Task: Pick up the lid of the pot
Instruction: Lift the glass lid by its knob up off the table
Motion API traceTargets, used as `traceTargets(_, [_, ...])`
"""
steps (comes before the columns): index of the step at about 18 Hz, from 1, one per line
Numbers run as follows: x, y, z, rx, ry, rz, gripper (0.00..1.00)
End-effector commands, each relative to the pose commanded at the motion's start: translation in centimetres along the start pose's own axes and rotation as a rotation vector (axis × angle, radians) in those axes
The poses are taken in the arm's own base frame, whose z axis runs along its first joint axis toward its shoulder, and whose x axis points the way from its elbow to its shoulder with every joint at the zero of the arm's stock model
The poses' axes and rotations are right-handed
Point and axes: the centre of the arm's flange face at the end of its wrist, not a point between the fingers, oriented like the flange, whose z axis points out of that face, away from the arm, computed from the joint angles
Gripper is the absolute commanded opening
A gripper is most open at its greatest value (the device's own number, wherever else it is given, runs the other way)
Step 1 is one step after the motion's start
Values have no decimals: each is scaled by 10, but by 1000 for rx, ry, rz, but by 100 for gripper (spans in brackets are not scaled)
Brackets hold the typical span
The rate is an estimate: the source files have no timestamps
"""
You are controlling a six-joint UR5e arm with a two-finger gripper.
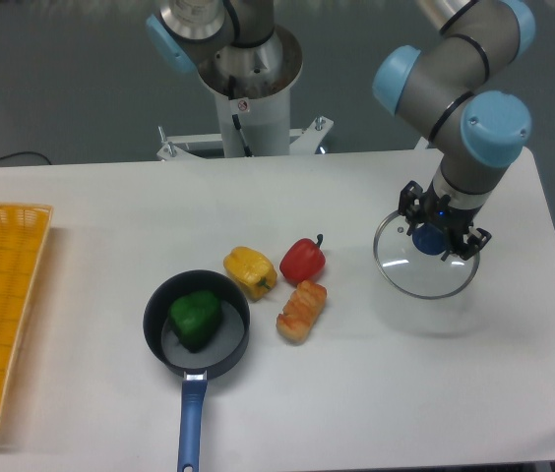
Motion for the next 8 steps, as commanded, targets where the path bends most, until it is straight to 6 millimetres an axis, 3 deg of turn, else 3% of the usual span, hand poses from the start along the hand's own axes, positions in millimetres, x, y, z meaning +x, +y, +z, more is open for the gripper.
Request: traceTargets(8, [3,-4,-2,-81,9,17,44])
